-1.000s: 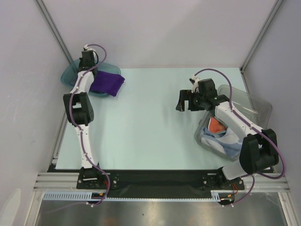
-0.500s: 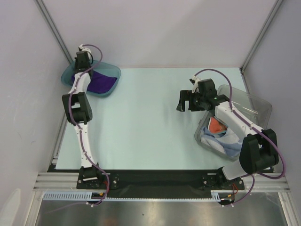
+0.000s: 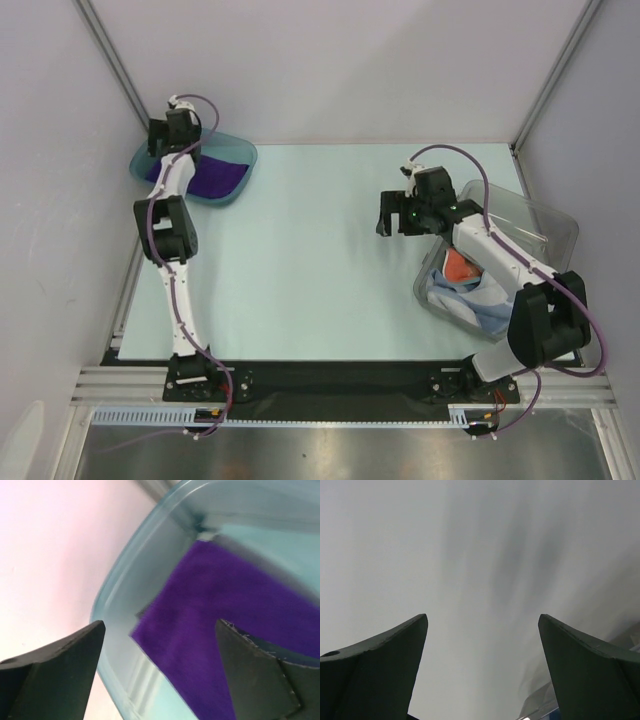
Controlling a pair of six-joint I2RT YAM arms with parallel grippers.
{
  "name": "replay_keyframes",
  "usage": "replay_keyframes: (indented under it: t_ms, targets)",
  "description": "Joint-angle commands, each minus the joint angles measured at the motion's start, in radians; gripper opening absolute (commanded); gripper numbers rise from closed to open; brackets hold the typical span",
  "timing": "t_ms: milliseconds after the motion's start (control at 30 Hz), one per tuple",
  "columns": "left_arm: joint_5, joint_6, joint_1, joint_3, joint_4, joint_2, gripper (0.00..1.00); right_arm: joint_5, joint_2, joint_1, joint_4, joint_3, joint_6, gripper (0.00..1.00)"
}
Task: Fold and stack the towels
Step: Neatly place the folded towel into the bin, then grab crumpled towel
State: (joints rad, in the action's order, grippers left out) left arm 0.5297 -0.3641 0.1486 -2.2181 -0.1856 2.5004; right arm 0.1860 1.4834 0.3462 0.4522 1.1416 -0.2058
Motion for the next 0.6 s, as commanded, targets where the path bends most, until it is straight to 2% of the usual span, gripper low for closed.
replay_keyframes:
  t_ms: [0,133,167,200,233,300,333,367,433,500,567]
  targets:
    - [-0.088,0.096,-0.096,0.011,-0.060,-0.187,1.00,-0.175,0.021,0.057,0.017,0.072,-0.024,1.00]
    - [-0.076,0.062,-0.217,0.069,-0.130,-0.276,1.00,-0.327,0.008,0.074,-0.006,0.118,-0.112,1.00]
    - [-0.092,0.071,-0.240,0.095,-0.136,-0.343,1.00,-0.373,0.006,0.063,-0.006,0.139,-0.119,1.00]
    - [-0.097,0.086,-0.277,0.166,-0.126,-0.386,1.00,-0.410,0.017,0.056,0.041,0.168,-0.133,1.00]
    - [-0.090,0.170,-0.294,0.191,-0.118,-0.428,1.00,-0.440,0.027,0.044,0.087,0.216,-0.144,1.00]
    - [-0.227,0.284,-0.310,0.201,-0.187,-0.527,1.00,-0.488,0.040,-0.015,0.202,0.331,-0.162,1.00]
    - [-0.302,0.415,-0.310,0.212,-0.227,-0.587,1.00,-0.500,0.028,-0.036,0.227,0.345,-0.178,1.00]
    - [-0.492,0.456,-0.311,0.237,-0.224,-0.618,1.00,-0.528,0.015,-0.065,0.246,0.343,-0.187,1.00]
    - [-0.638,0.569,-0.325,0.366,-0.195,-0.682,1.00,-0.545,-0.026,-0.151,0.278,0.317,-0.202,1.00]
    - [-0.723,0.602,-0.366,0.457,-0.164,-0.765,1.00,-0.556,-0.064,-0.197,0.267,0.226,-0.245,1.00]
    - [-0.737,0.587,-0.432,0.538,-0.205,-0.831,1.00,-0.523,-0.124,-0.280,0.231,0.126,-0.257,0.99]
